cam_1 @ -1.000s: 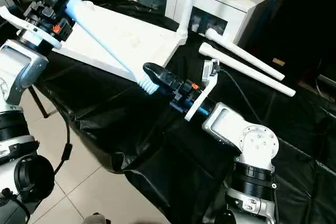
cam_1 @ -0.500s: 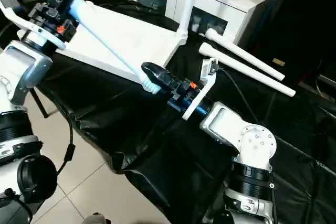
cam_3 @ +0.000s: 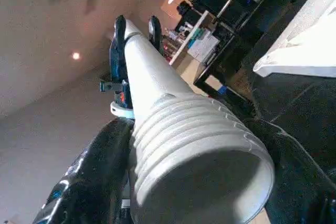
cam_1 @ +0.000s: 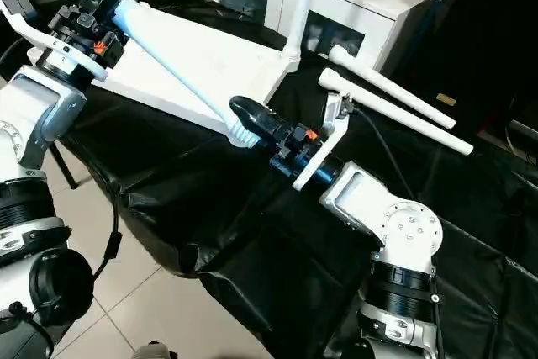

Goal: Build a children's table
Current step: Move to table

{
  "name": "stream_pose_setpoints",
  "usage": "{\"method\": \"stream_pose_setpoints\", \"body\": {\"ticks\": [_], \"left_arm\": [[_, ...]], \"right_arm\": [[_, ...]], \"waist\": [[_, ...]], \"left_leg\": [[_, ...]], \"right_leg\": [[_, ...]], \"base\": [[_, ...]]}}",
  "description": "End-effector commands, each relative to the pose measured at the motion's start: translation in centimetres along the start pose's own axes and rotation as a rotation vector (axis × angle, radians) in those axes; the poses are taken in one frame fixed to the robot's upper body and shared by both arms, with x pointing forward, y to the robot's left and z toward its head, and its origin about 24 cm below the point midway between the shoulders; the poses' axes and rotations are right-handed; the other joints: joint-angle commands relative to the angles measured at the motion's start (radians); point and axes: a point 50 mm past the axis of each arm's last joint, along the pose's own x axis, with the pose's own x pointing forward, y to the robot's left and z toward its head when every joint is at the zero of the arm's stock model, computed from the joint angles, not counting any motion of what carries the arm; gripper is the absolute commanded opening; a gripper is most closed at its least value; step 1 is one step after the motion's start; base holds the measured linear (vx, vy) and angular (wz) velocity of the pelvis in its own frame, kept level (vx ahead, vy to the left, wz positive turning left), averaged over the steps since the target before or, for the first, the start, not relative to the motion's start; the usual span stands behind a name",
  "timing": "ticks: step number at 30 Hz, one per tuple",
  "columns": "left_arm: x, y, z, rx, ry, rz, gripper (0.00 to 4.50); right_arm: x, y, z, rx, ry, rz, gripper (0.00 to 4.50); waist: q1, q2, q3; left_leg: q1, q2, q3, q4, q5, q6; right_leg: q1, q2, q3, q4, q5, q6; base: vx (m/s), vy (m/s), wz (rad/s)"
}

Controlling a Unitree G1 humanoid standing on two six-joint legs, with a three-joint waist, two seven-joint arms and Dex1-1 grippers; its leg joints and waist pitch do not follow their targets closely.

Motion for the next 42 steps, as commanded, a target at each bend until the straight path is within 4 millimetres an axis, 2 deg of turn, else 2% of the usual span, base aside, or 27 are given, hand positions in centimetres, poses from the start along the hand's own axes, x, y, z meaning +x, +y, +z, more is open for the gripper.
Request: {"method": "stream_pose_setpoints", "body": {"ticks": [1, 2, 3, 6, 9, 11, 12, 13, 16, 17, 18, 19, 22, 23, 24, 25, 26, 27, 28, 30, 31, 32, 35, 36, 40, 41, 42], "left_arm": [[1.0, -1.2, -0.4, -0.026, 0.024, -0.072, 2.44], [1.0, -1.2, -0.3, -0.022, 0.020, -0.066, 2.54], [1.0, -1.2, -0.3, -0.023, 0.017, -0.065, 2.83], [0.9, -1.0, 0.1, -0.017, 0.000, -0.042, 2.89], [0.9, -0.7, 0.6, 0.010, -0.021, 0.003, 3.31], [0.8, -0.5, 1.0, 0.023, -0.040, 0.041, 3.31], [0.8, -0.4, 1.1, 0.028, -0.046, 0.046, 3.31], [0.8, -0.5, 1.1, 0.023, -0.046, 0.040, 3.30], [0.8, -0.5, 1.1, 0.012, -0.046, 0.038, 3.30], [0.7, -0.5, 1.0, 0.003, -0.041, 0.044, 3.30], [0.7, -0.5, 1.0, 0.003, -0.041, 0.044, 3.30], [0.6, -0.2, 0.7, 0.002, -0.022, 0.067, 3.30], [0.5, 0.2, 0.4, 0.019, -0.011, 0.101, 3.30], [0.5, 0.3, 0.4, 0.022, -0.011, 0.105, 3.30], [0.5, 0.4, 0.4, 0.034, -0.009, 0.113, 3.30], [0.4, 0.5, 0.4, 0.041, -0.007, 0.119, 3.30], [0.5, 0.6, 0.4, 0.055, -0.009, 0.134, 3.30], [0.5, 0.7, 0.4, 0.063, -0.011, 0.143, 3.30], [0.7, 1.0, 0.5, 0.093, -0.004, 0.166, 3.30], [1.0, 1.2, 0.6, 0.136, 0.010, 0.189, 3.30], [1.1, 1.2, 0.6, 0.140, 0.012, 0.191, 3.30], [1.4, 1.2, 0.7, 0.151, 0.016, 0.192, 3.30], [1.7, 1.2, 0.9, 0.160, 0.013, 0.200, 3.30], [1.9, 1.2, 1.0, 0.164, 0.009, 0.207, 3.30], [2.3, 1.5, 1.3, 0.138, -0.020, 0.216, 3.30], [2.4, 1.6, 1.4, 0.128, -0.028, 0.218, 3.57], [2.4, 1.6, 1.5, 0.104, -0.035, 0.214, 3.64]], "right_arm": [[-0.2, 0.1, 0.2, 0.007, -0.015, -0.003, 3.01], [-0.2, 0.1, 0.2, 0.008, -0.016, -0.003, 3.01], [-0.2, 0.1, 0.2, 0.008, -0.018, -0.002, 3.01], [-0.2, 0.1, 0.3, 0.011, -0.030, 0.000, 3.00], [-0.2, 0.1, 0.4, 0.012, -0.046, -0.004, 3.00], [-0.3, -0.1, 0.7, 0.011, -0.078, -0.023, 3.00], [-0.3, -0.2, 0.9, 0.011, -0.095, -0.036, 3.00], [-0.3, -0.5, 1.4, 0.012, -0.136, -0.065, 3.00], [-0.4, -1.3, 3.0, 0.044, -0.268, -0.127, 3.00], [-0.5, -1.3, 3.6, 0.061, -0.305, -0.124, 2.99], [-0.5, -1.3, 3.6, 0.061, -0.305, -0.124, 2.99], [-0.6, -1.2, 4.1, 0.070, -0.328, -0.109, 2.99], [-0.6, -1.0, 4.2, 0.077, -0.343, -0.089, 2.97], [-0.6, -1.0, 4.2, 0.080, -0.344, -0.086, 2.96], [-0.6, -0.9, 4.1, 0.073, -0.333, -0.082, 2.96], [-0.6, -0.8, 4.0, 0.066, -0.324, -0.080, 2.95], [-0.5, -0.7, 3.8, 0.060, -0.306, -0.073, 2.95], [-0.4, -0.6, 3.7, 0.057, -0.296, -0.068, 2.95], [-0.3, -0.5, 3.2, 0.043, -0.266, -0.066, 2.94], [-0.3, -0.4, 2.3, 0.017, -0.205, -0.071, 2.93], [-0.3, -0.4, 2.1, 0.013, -0.196, -0.072, 2.93], [-0.3, -0.4, 1.5, 0.004, -0.162, -0.075, 2.93], [-0.3, -0.3, 1.0, 0.003, -0.137, -0.068, 2.92], [-0.4, -0.3, 0.8, 0.002, -0.129, -0.063, 2.92], [-0.5, -0.3, 0.6, 0.005, -0.121, -0.054, 2.91], [-0.5, -0.3, 0.6, 0.005, -0.121, -0.050, 2.91], [-0.5, -0.3, 0.6, 0.006, -0.123, -0.048, 2.91]], "waist": [[0.003, 0.025, -0.083], [0.003, 0.024, -0.083], [0.003, 0.026, -0.083], [0.002, 0.027, -0.083], [0.002, 0.029, -0.083], [0.002, 0.029, -0.083], [0.003, 0.033, -0.083], [0.002, 0.030, -0.083], [-0.001, 0.031, -0.085], [0.002, 0.038, -0.084], [0.000, 0.036, -0.084], [0.002, 0.039, -0.084], [0.003, 0.039, -0.086], [0.003, 0.039, -0.086], [0.003, 0.045, -0.087], [0.002, 0.042, -0.086], [0.003, 0.046, -0.086], [0.002, 0.045, -0.086], [0.004, 0.050, -0.086], [0.002, 0.047, -0.085], [0.003, 0.051, -0.084], [0.005, 0.055, -0.085], [0.006, 0.054, -0.084], [0.005, 0.058, -0.084], [0.006, 0.060, -0.083], [0.007, 0.059, -0.083], [0.008, 0.060, -0.085]], "left_leg": [[0.019, -0.010, 0.028, -0.070, -0.080, -0.112], [0.018, -0.010, 0.028, -0.070, -0.081, -0.112], [0.019, -0.010, 0.028, -0.070, -0.086, -0.111], [0.019, -0.010, 0.028, -0.070, -0.085, -0.110], [0.019, -0.009, 0.027, -0.070, -0.090, -0.113], [0.020, -0.009, 0.026, -0.072, -0.100, -0.116], [0.021, -0.008, 0.026, -0.071, -0.103, -0.117], [0.021, -0.009, 0.027, -0.070, -0.101, -0.117], [0.020, -0.009, 0.027, -0.070, -0.104, -0.123], [0.022, -0.010, 0.028, -0.069, -0.111, -0.124], [0.022, -0.009, 0.028, -0.069, -0.112, -0.125], [0.021, -0.010, 0.027, -0.069, -0.106, -0.124], [0.019, -0.011, 0.026, -0.068, -0.091, -0.119], [0.020, -0.012, 0.027, -0.068, -0.086, -0.117], [0.019, -0.013, 0.026, -0.067, -0.080, -0.117], [0.019, -0.012, 0.026, -0.068, -0.081, -0.117], [0.020, -0.013, 0.025, -0.067, -0.089, -0.120], [0.020, -0.012, 0.026, -0.069, -0.094, -0.119], [0.021, -0.012, 0.024, -0.069, -0.099, -0.117], [0.021, -0.013, 0.025, -0.070, -0.108, -0.116], [0.022, -0.012, 0.024, -0.071, -0.111, -0.116], [0.022, -0.012, 0.023, -0.070, -0.115, -0.118], [0.021, -0.012, 0.023, -0.072, -0.117, -0.119], [0.022, -0.011, 0.023, -0.071, -0.128, -0.120], [0.021, -0.011, 0.022, -0.071, -0.137, -0.123], [0.022, -0.011, 0.023, -0.071, -0.137, -0.122], [0.022, -0.011, 0.023, -0.070, -0.131, -0.121]], "right_leg": [[0.053, -0.041, 0.011, -0.062, 0.086, -0.092], [0.053, -0.040, 0.011, -0.063, 0.086, -0.092], [0.053, -0.040, 0.011, -0.062, 0.085, -0.090], [0.053, -0.041, 0.011, -0.063, 0.088, -0.088], [0.054, -0.041, 0.011, -0.063, 0.085, -0.082], [0.052, -0.041, 0.011, -0.064, 0.076, -0.076], [0.052, -0.042, 0.010, -0.063, 0.074, -0.074], [0.051, -0.042, 0.011, -0.064, 0.073, -0.072], [0.049, -0.042, 0.010, -0.060, 0.067, -0.084], [0.047, -0.042, 0.010, -0.061, 0.059, -0.083], [0.047, -0.042, 0.011, -0.061, 0.063, -0.083], [0.049, -0.040, 0.009, -0.060, 0.078, -0.085], [0.053, -0.039, 0.008, -0.059, 0.118, -0.086], [0.053, -0.038, 0.008, -0.059, 0.125, -0.085], [0.054, -0.038, 0.008, -0.057, 0.137, -0.087], [0.055, -0.038, 0.008, -0.059, 0.138, -0.085], [0.055, -0.039, 0.008, -0.059, 0.132, -0.084], [0.055, -0.039, 0.008, -0.061, 0.126, -0.082], [0.055, -0.039, 0.007, -0.062, 0.117, -0.080], [0.055, -0.039, 0.009, -0.064, 0.102, -0.070], [0.054, -0.038, 0.009, -0.067, 0.095, -0.067], [0.054, -0.041, 0.009, -0.064, 0.093, -0.072], [0.053, -0.040, 0.008, -0.065, 0.081, -0.083], [0.051, -0.041, 0.009, -0.067, 0.072, -0.086], [0.051, -0.042, 0.009, -0.066, 0.060, -0.097], [0.051, -0.042, 0.010, -0.066, 0.062, -0.099], [0.052, -0.042, 0.010, -0.065, 0.072, -0.104]], "base": [[0.000, 0.000, 0.00], [0.000, 0.000, 0.00], [0.000, 0.000, 0.00], [0.000, 0.000, 0.00], [0.000, 0.000, 0.00], [0.000, 0.000, 0.00], [0.000, 0.000, 0.00], [0.000, 0.000, 0.00], [0.000, 0.000, 0.00], [0.000, 0.000, 0.00], [0.000, 0.000, 0.00], [0.000, 0.000, 0.00], [0.000, 0.000, 0.00], [0.000, 0.000, 0.00], [0.000, 0.000, 0.00], [0.000, 0.000, 0.00], [0.000, 0.000, 0.00], [0.000, 0.000, 0.00], [0.000, 0.000, 0.00], [0.000, 0.000, 0.00], [0.000, 0.000, 0.00], [0.000, 0.000, 0.00], [0.000, 0.000, 0.00], [0.000, 0.000, 0.00], [0.000, 0.000, 0.00], [0.000, 0.000, 0.00], [0.000, 0.000, 0.00]]}}
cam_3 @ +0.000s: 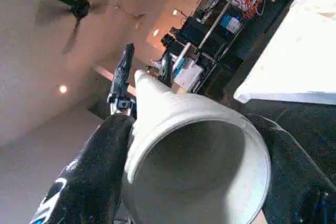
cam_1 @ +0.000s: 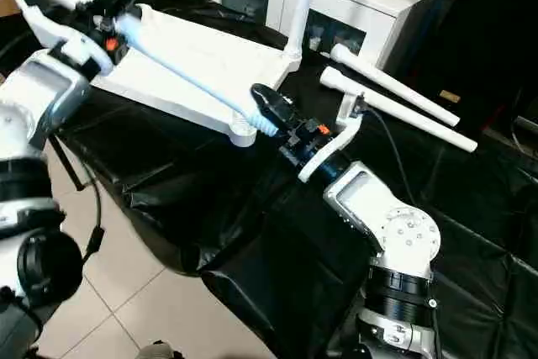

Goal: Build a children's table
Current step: Move to table

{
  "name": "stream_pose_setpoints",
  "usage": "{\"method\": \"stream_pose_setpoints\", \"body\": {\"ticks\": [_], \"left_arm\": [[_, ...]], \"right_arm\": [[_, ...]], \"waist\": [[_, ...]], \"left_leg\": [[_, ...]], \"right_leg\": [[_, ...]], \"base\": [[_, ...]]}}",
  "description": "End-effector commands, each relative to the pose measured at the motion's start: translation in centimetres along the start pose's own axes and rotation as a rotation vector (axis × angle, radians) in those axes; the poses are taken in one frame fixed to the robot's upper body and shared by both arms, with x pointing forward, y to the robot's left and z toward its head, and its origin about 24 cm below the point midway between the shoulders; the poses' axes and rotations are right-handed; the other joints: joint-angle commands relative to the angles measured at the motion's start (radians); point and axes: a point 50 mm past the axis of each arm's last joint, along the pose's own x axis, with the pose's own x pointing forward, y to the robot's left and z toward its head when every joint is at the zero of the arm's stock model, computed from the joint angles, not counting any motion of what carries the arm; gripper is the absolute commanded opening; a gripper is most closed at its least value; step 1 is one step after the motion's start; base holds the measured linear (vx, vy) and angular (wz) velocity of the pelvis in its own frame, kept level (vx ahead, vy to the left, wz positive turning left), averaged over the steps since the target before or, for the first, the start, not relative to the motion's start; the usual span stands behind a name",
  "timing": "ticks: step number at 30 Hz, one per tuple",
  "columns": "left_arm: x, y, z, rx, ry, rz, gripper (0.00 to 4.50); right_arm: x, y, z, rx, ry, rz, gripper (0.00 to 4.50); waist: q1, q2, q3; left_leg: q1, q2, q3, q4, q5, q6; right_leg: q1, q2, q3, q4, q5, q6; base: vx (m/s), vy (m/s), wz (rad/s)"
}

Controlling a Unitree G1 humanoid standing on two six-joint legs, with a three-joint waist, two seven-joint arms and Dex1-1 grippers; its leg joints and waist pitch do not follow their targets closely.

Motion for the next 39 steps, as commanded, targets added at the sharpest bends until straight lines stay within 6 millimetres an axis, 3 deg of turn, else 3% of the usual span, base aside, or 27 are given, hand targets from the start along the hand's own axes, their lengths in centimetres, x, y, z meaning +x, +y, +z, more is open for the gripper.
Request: {"method": "stream_pose_setpoints", "body": {"ticks": [1, 6, 9, 14, 18, 26, 39], "left_arm": [[0.6, -0.7, 0.2, -0.093, -0.018, -0.049, 3.67], [0.5, -1.4, 0.0, -0.217, 0.005, -0.150, 4.16], [0.4, -1.4, -0.4, -0.217, 0.028, -0.153, 4.47], [0.2, -1.5, -0.9, -0.257, 0.054, -0.187, 4.50], [0.2, -1.5, -1.6, -0.287, 0.069, -0.201, 4.50], [0.3, -1.2, -2.5, -0.290, 0.091, -0.192, 4.50], [-0.7, -0.8, -3.7, -0.112, 0.123, -0.159, 4.50]], "right_arm": [[-0.2, 0.3, 0.0, 0.000, -0.001, 0.021, 2.90], [-0.1, 0.0, 0.5, 0.036, -0.073, -0.005, 2.90], [0.0, -0.2, 1.0, 0.069, -0.120, -0.014, 2.90], [0.0, -0.3, 1.6, 0.104, -0.165, -0.013, 2.90], [0.1, -0.3, 2.1, 0.151, -0.215, -0.002, 2.90], [-0.1, 0.0, 3.0, 0.213, -0.282, 0.032, 2.88], [-0.1, -0.5, 4.0, 0.151, -0.313, -0.066, 2.88]], "waist": [[0.003, 0.037, -0.086], [0.005, 0.035, -0.086], [0.003, 0.034, -0.085], [0.008, 0.031, -0.084], [0.007, 0.032, -0.085], [0.009, 0.034, -0.085], [0.007, 0.035, -0.084]], "left_leg": [[0.020, -0.013, 0.025, -0.068, -0.128, -0.121], [0.021, -0.013, 0.026, -0.068, -0.131, -0.116], [0.021, -0.011, 0.025, -0.071, -0.145, -0.113], [0.019, -0.011, 0.026, -0.071, -0.139, -0.112], [0.020, -0.010, 0.027, -0.071, -0.149, -0.114], [0.019, -0.011, 0.025, -0.073, -0.142, -0.113], [0.017, -0.011, 0.026, -0.073, -0.134, -0.119]], "right_leg": [[0.051, -0.041, 0.012, -0.063, 0.080, -0.112], [0.050, -0.042, 0.011, -0.061, 0.081, -0.143], [0.049, -0.043, 0.010, -0.062, 0.061, -0.136], [0.051, -0.044, 0.011, -0.064, 0.073, -0.119], [0.049, -0.044, 0.011, -0.064, 0.061, -0.123], [0.051, -0.043, 0.011, -0.065, 0.073, -0.095], [0.050, -0.040, 0.011, -0.066, 0.080, -0.080]], "base": [[0.000, 0.000, 0.00], [0.000, 0.000, 0.00], [0.000, 0.000, 0.00], [0.000, 0.000, 0.00], [0.000, 0.000, 0.00], [0.000, 0.000, 0.00], [0.000, 0.000, 0.00]]}}
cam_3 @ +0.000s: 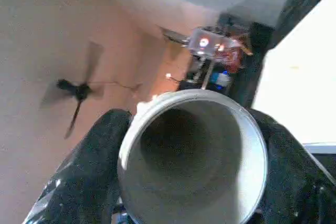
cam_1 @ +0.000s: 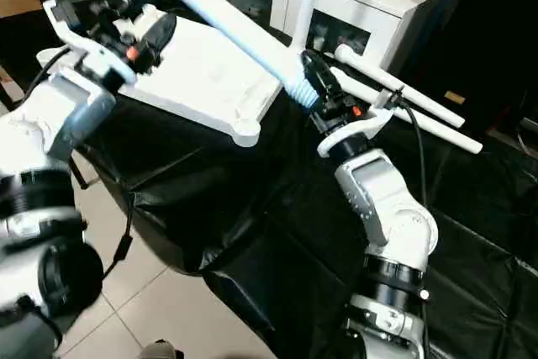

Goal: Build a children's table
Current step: Move to table

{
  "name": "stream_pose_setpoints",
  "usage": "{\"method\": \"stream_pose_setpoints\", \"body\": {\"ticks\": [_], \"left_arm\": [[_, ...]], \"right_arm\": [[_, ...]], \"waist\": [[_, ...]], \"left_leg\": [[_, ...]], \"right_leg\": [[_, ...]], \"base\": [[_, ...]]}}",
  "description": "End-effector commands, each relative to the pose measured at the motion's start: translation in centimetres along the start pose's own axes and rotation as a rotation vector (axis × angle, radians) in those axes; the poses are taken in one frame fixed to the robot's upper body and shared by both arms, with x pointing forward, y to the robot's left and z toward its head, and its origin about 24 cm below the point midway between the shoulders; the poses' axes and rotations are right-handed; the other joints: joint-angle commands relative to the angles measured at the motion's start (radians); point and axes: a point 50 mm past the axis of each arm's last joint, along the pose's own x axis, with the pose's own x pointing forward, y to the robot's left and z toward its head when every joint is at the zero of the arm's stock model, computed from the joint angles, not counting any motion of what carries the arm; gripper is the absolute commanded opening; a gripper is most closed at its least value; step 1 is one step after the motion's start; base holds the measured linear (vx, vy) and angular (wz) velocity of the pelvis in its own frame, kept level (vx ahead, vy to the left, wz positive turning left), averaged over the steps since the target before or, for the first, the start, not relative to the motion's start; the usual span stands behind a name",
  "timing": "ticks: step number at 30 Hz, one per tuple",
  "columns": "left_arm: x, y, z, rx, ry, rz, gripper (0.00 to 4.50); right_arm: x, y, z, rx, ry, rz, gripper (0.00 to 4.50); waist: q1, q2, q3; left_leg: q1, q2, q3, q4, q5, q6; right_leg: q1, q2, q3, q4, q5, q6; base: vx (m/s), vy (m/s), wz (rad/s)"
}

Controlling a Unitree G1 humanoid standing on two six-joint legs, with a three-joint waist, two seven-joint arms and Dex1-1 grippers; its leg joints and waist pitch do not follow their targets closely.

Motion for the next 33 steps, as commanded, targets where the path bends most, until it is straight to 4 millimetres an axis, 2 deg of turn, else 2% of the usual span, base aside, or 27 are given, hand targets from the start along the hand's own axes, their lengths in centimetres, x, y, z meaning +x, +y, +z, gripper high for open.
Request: {"method": "stream_pose_setpoints", "body": {"ticks": [1, 3, 9, 13, 18, 21, 27, 33], "left_arm": [[0.4, -0.1, -0.3, 0.059, 0.017, 0.012, 4.50], [0.6, 0.0, 0.0, 0.070, 0.010, 0.021, 4.50], [1.1, 0.4, 1.0, 0.093, -0.012, 0.051, 4.50], [1.4, 0.9, 1.4, 0.098, -0.020, 0.071, 4.50], [1.8, 1.0, 1.4, 0.103, -0.016, 0.072, 4.50], [2.0, 1.3, 1.4, 0.106, -0.010, 0.077, 4.50], [2.4, 1.7, 1.5, 0.110, -0.009, 0.080, 4.50], [3.1, 1.5, 2.1, 0.112, -0.021, 0.069, 4.50]], "right_arm": [[0.1, 0.5, -0.1, -0.034, 0.024, 0.012, 2.88], [0.1, 0.4, -0.6, -0.052, 0.058, 0.010, 2.88], [0.1, 0.4, -1.2, -0.053, 0.084, 0.016, 2.88], [0.1, 0.5, -1.4, -0.065, 0.099, 0.021, 2.87], [-0.1, 0.5, -1.6, -0.071, 0.110, 0.023, 2.87], [-0.1, 0.6, -1.8, -0.070, 0.118, 0.028, 2.87], [-0.1, 0.8, -2.1, -0.070, 0.133, 0.044, 2.87], [-0.3, 0.8, -2.8, -0.080, 0.176, 0.050, 2.87]], "waist": [[-0.004, 0.031, -0.084], [-0.005, 0.032, -0.084], [-0.008, 0.033, -0.085], [-0.008, 0.037, -0.085], [-0.010, 0.036, -0.085], [-0.008, 0.039, -0.084], [-0.007, 0.037, -0.084], [-0.006, 0.040, -0.084]], "left_leg": [[0.019, -0.012, 0.027, -0.073, -0.138, -0.117], [0.018, -0.012, 0.026, -0.075, -0.143, -0.116], [0.019, -0.012, 0.025, -0.074, -0.141, -0.118], [0.021, -0.013, 0.025, -0.074, -0.145, -0.117], [0.020, -0.012, 0.025, -0.073, -0.135, -0.114], [0.020, -0.010, 0.024, -0.075, -0.153, -0.117], [0.019, -0.012, 0.026, -0.074, -0.147, -0.113], [0.020, -0.012, 0.023, -0.074, -0.146, -0.112]], "right_leg": [[0.051, -0.039, 0.011, -0.068, 0.072, -0.075], [0.051, -0.040, 0.011, -0.070, 0.049, -0.062], [0.049, -0.041, 0.011, -0.068, 0.057, -0.069], [0.049, -0.041, 0.012, -0.070, 0.053, -0.070], [0.050, -0.041, 0.011, -0.066, 0.084, -0.095], [0.050, -0.043, 0.011, -0.067, 0.061, -0.099], [0.051, -0.043, 0.013, -0.068, 0.063, -0.107], [0.052, -0.044, 0.012, -0.068, 0.077, -0.112]], "base": [[0.000, 0.000, 0.00], [0.000, 0.000, 0.00], [0.000, 0.000, 0.00], [0.000, 0.000, 0.00], [0.000, 0.000, 0.00], [0.000, 0.000, 0.00], [0.000, 0.000, 0.00], [0.000, 0.000, 0.00]]}}
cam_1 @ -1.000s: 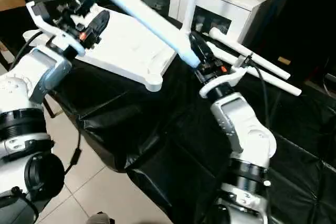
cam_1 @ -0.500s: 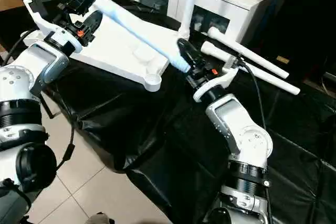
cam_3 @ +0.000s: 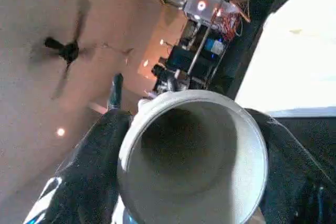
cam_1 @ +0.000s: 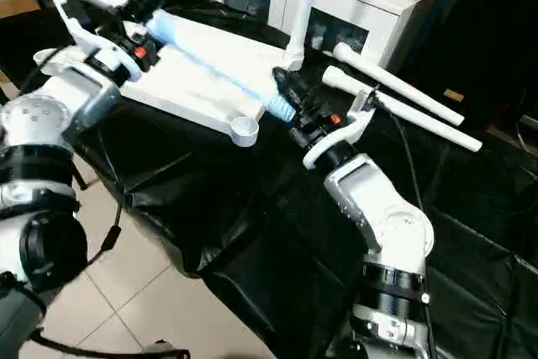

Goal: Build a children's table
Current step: Move to table

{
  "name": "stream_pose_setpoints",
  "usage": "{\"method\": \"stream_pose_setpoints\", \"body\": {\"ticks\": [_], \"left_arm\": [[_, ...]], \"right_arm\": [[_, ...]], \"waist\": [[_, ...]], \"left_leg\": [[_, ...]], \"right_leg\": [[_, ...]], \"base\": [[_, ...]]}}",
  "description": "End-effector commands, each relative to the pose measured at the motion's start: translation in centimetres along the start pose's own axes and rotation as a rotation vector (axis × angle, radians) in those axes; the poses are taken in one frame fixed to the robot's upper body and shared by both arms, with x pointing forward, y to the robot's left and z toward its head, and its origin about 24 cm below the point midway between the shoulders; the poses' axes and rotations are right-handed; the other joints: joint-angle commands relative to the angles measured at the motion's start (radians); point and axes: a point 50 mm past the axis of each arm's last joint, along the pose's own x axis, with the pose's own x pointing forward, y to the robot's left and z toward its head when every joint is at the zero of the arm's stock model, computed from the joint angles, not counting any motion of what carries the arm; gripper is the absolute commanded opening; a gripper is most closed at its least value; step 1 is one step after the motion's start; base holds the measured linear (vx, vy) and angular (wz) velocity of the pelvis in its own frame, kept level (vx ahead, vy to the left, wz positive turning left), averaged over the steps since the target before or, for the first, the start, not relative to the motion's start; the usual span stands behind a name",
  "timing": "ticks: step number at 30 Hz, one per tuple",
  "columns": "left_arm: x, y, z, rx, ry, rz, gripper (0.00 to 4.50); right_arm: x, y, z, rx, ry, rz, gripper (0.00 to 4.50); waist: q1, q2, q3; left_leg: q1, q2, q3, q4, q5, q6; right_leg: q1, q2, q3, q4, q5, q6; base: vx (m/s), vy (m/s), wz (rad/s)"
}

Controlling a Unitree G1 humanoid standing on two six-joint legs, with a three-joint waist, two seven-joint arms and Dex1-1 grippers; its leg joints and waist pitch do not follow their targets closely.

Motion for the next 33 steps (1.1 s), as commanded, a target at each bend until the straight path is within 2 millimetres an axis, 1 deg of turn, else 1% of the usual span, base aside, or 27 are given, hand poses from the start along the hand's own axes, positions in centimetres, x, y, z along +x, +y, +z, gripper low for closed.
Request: {"method": "stream_pose_setpoints", "body": {"ticks": [1, 2, 4, 5, 6, 7, 8, 9, 13, 16, 17, 19, 21, 24, 25, 26, 27, 28, 31, 33], "left_arm": [[0.6, -0.6, 0.1, 0.021, 0.010, -0.019, 4.50], [0.7, -0.6, 0.1, 0.023, 0.010, -0.019, 4.50], [0.8, -0.6, 0.2, 0.025, 0.011, -0.018, 4.50], [0.9, -0.7, 0.2, 0.026, 0.012, -0.022, 4.50], [1.1, -0.7, 0.2, 0.027, 0.014, -0.030, 4.50], [1.1, -0.7, 0.2, 0.027, 0.014, -0.030, 4.50], [1.2, -0.9, 0.3, 0.023, 0.017, -0.043, 4.50], [1.2, -0.9, 0.3, 0.022, 0.019, -0.046, 4.50], [1.3, -1.0, 0.3, 0.020, 0.021, -0.058, 4.50], [1.3, -1.1, 0.4, 0.020, 0.021, -0.066, 4.50], [1.3, -1.1, 0.6, 0.019, 0.016, -0.067, 4.50], [1.2, -1.1, 0.7, 0.018, 0.010, -0.070, 4.50], [1.1, -1.1, 1.0, 0.014, -0.002, -0.080, 4.50], [1.0, -1.2, 1.2, 0.015, -0.007, -0.086, 4.50], [0.9, -1.2, 1.2, 0.014, -0.004, -0.087, 4.50], [0.8, -1.1, 1.0, 0.014, 0.003, -0.088, 4.50], [0.7, -1.1, 1.0, 0.014, 0.008, -0.089, 4.50], [0.6, -1.0, 0.8, 0.010, 0.017, -0.094, 4.50], [0.5, -1.0, 0.7, 0.014, 0.027, -0.097, 4.50], [0.6, -1.0, 0.7, 0.013, 0.027, -0.099, 4.50]], "right_arm": [[-0.2, 0.8, 0.0, -0.026, 0.012, 0.041, 2.87], [-0.2, 0.8, -0.1, -0.028, 0.019, 0.040, 2.87], [-0.2, 0.7, -0.3, -0.034, 0.031, 0.038, 2.87], [-0.3, 0.7, -0.5, -0.039, 0.044, 0.036, 2.87], [-0.4, 0.7, -0.7, -0.042, 0.051, 0.034, 2.87], [-0.4, 0.7, -0.7, -0.042, 0.051, 0.034, 2.87], [-0.4, 0.7, -0.8, -0.041, 0.053, 0.035, 2.87], [-0.5, 0.7, -0.8, -0.042, 0.055, 0.036, 2.87], [-0.6, 0.7, -1.0, -0.047, 0.064, 0.041, 2.86], [-0.6, 0.7, -1.0, -0.052, 0.072, 0.044, 2.85], [-0.6, 0.7, -1.0, -0.052, 0.072, 0.043, 2.85], [-0.6, 0.7, -1.0, -0.053, 0.071, 0.043, 2.85], [-0.5, 0.5, -0.6, -0.063, 0.039, 0.022, 2.85], [-0.4, 0.4, -0.2, -0.053, -0.006, 0.013, 2.85], [-0.3, 0.5, 0.1, -0.023, -0.036, 0.024, 2.85], [-0.4, 0.6, 0.4, 0.002, -0.060, 0.034, 2.85], [-0.4, 0.6, 0.5, 0.018, -0.072, 0.040, 2.85], [-0.4, 0.7, 0.7, 0.029, -0.081, 0.047, 2.85], [-0.4, 0.6, 0.9, 0.048, -0.099, 0.051, 2.84], [-0.4, 0.6, 1.0, 0.059, -0.111, 0.052, 2.84]], "waist": [[0.001, 0.035, -0.086], [0.003, 0.040, -0.086], [0.003, 0.037, -0.085], [0.005, 0.042, -0.084], [0.007, 0.040, -0.084], [0.008, 0.041, -0.085], [0.009, 0.046, -0.085], [0.009, 0.043, -0.084], [0.014, 0.046, -0.084], [0.015, 0.046, -0.084], [0.015, 0.044, -0.084], [0.015, 0.046, -0.084], [0.015, 0.044, -0.083], [0.015, 0.045, -0.083], [0.016, 0.044, -0.084], [0.016, 0.044, -0.084], [0.016, 0.046, -0.083], [0.015, 0.045, -0.084], [0.016, 0.045, -0.083], [0.016, 0.045, -0.083]], "left_leg": [[0.020, -0.011, 0.024, -0.073, -0.153, -0.113], [0.021, -0.012, 0.024, -0.072, -0.148, -0.112], [0.020, -0.011, 0.024, -0.073, -0.148, -0.110], [0.020, -0.012, 0.024, -0.072, -0.146, -0.109], [0.019, -0.013, 0.026, -0.071, -0.137, -0.105], [0.019, -0.011, 0.025, -0.071, -0.133, -0.108], [0.019, -0.011, 0.024, -0.071, -0.133, -0.109], [0.020, -0.011, 0.024, -0.071, -0.139, -0.109], [0.019, -0.011, 0.024, -0.071, -0.141, -0.107], [0.019, -0.012, 0.025, -0.071, -0.138, -0.104], [0.019, -0.010, 0.024, -0.072, -0.140, -0.105], [0.019, -0.010, 0.024, -0.072, -0.144, -0.105], [0.019, -0.010, 0.025, -0.072, -0.145, -0.105], [0.019, -0.009, 0.024, -0.073, -0.149, -0.104], [0.021, -0.009, 0.025, -0.071, -0.150, -0.102], [0.020, -0.008, 0.025, -0.071, -0.145, -0.101], [0.021, -0.008, 0.024, -0.072, -0.149, -0.101], [0.021, -0.007, 0.024, -0.071, -0.155, -0.098], [0.019, -0.010, 0.025, -0.071, -0.143, -0.095], [0.019, -0.010, 0.026, -0.071, -0.149, -0.094]], "right_leg": [[0.052, -0.045, 0.012, -0.067, 0.072, -0.115], [0.051, -0.044, 0.012, -0.066, 0.075, -0.119], [0.053, -0.045, 0.013, -0.066, 0.075, -0.122], [0.052, -0.045, 0.013, -0.066, 0.077, -0.128], [0.053, -0.045, 0.014, -0.067, 0.082, -0.129], [0.054, -0.045, 0.013, -0.065, 0.090, -0.131], [0.053, -0.046, 0.013, -0.064, 0.094, -0.133], [0.054, -0.046, 0.013, -0.066, 0.091, -0.137], [0.054, -0.047, 0.013, -0.063, 0.100, -0.151], [0.055, -0.047, 0.014, -0.064, 0.096, -0.151], [0.054, -0.047, 0.014, -0.063, 0.097, -0.151], [0.054, -0.047, 0.014, -0.063, 0.091, -0.153], [0.053, -0.048, 0.014, -0.064, 0.087, -0.153], [0.052, -0.049, 0.014, -0.063, 0.086, -0.156], [0.052, -0.049, 0.014, -0.063, 0.086, -0.159], [0.052, -0.049, 0.014, -0.061, 0.093, -0.161], [0.050, -0.049, 0.013, -0.060, 0.091, -0.166], [0.050, -0.049, 0.013, -0.059, 0.092, -0.172], [0.053, -0.048, 0.013, -0.061, 0.103, -0.168], [0.052, -0.049, 0.013, -0.062, 0.093, -0.166]], "base": [[0.000, 0.000, 0.00], [0.000, 0.000, 0.00], [0.000, 0.000, 0.00], [0.000, 0.000, 0.00], [0.000, 0.000, 0.00], [0.000, 0.000, 0.00], [0.000, 0.000, 0.00], [0.000, 0.000, 0.00], [0.000, 0.000, 0.00], [0.000, 0.000, 0.00], [0.000, 0.000, 0.00], [0.000, 0.000, 0.00], [0.000, 0.000, 0.00], [0.000, 0.000, 0.00], [0.000, 0.000, 0.00], [0.000, 0.000, 0.00], [0.000, 0.000, 0.00], [0.000, 0.000, 0.00], [0.000, 0.000, 0.00], [0.000, 0.000, 0.00]]}}
